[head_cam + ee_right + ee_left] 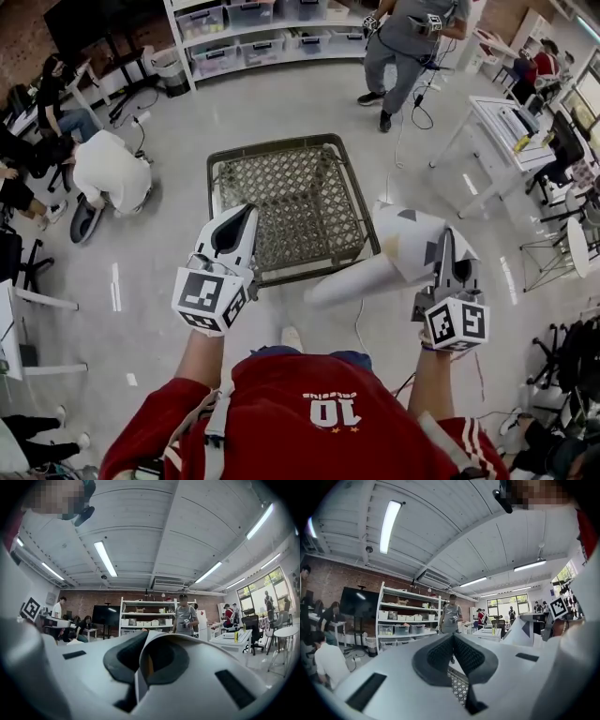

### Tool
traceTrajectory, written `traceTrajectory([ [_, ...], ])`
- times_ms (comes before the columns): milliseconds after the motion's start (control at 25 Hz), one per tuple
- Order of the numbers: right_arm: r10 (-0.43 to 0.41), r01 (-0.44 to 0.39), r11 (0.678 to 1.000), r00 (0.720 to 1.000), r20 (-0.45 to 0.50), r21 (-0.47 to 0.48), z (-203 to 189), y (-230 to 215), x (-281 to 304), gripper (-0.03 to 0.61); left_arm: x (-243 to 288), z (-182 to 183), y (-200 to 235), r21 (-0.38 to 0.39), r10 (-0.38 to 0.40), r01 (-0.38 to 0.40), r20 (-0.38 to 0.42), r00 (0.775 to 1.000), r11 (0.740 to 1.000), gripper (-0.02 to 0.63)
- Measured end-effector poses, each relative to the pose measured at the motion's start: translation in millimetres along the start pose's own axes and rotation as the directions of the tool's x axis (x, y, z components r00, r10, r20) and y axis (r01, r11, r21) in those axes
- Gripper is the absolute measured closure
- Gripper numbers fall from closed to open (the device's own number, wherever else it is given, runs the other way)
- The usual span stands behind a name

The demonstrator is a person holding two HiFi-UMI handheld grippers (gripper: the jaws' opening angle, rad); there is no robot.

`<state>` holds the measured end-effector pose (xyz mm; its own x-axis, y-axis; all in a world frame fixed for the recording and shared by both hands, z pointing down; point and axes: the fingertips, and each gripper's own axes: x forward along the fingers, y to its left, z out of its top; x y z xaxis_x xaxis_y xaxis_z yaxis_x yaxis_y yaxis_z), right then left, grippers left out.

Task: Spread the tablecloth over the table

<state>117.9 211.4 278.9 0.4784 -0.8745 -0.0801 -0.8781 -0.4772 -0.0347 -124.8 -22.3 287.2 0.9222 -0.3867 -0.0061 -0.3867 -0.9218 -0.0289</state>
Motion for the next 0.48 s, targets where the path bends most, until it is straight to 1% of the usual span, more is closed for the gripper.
traceTrajectory([
  [80, -0.014, 0.014, 1.0, 1.0, 0.0, -0.004, -5, -1, 4, 0.565, 5, -8, 6, -0.005, -0.008, 0.008, 0.0, 1.0, 1.0, 0.607],
  [280, -0.043, 0.043, 0.999, 0.999, -0.009, -0.011, -1, -18, 12, 0.565, 28, -7, 3, -0.013, -0.03, 0.03, -0.007, 1.0, 0.999, 0.607],
  [480, -0.074, 0.074, 0.997, 0.997, -0.01, -0.014, -13, -21, 18, 0.565, 43, -18, 7, -0.008, -0.064, 0.064, -0.008, 0.998, 0.998, 0.607],
])
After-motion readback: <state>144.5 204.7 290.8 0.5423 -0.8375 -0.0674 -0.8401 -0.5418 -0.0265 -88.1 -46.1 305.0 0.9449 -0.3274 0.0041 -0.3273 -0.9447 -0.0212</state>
